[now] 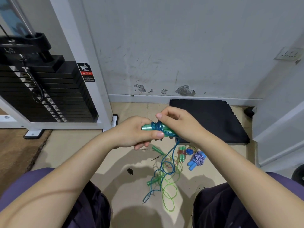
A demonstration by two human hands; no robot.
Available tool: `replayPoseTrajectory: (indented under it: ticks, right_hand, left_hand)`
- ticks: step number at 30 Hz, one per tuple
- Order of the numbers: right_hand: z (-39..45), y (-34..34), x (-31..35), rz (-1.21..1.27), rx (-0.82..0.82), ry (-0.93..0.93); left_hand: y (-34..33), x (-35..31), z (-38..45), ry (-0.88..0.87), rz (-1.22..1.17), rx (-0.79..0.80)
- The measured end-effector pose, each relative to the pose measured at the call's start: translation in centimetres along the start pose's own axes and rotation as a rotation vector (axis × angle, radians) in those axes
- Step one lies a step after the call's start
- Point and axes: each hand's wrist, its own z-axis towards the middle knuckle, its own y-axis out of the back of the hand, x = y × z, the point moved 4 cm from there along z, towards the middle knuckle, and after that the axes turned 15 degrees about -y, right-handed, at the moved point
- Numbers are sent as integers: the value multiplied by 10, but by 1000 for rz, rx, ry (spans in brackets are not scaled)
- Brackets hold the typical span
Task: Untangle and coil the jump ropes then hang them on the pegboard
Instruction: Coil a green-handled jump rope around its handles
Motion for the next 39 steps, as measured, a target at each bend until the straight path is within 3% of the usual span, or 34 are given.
replayPoseTrajectory:
  ticks: [3,7,13,16,19,21,25,29,34,39]
  right_hand:
    - [-1,0,-1,195,161,-85]
    - [-3,-1,1,408,347,-90]
    - [-8,-16,-6,128,201,-103]
    - [-13,-20,0,-51,124,-15]
    - [-19,-17,16,-186,-26,168]
    - [-23,-9,26,-269,-178,322]
    - [-20,13,33,-363,-339,431]
    - [-10,24,26,-257,-311,361]
    - [4,14,7,-153,-164,124]
    - [7,4,-6,-17,-41,-4]
  left_hand:
    - [5,0,1,-16,-13,-82]
    - [17,0,3,-65,-114,-327]
    - [45,10,-1,-7,-172,-761]
    - [57,19,-6,66,-113,-854]
    - [56,24,-4,110,125,-779]
    - [47,23,0,132,188,-628]
    - [22,15,6,160,76,-174]
    - [-1,6,5,98,-98,101]
    - [-4,-8,7,-22,30,111]
    - [-8,1,4,-32,87,67]
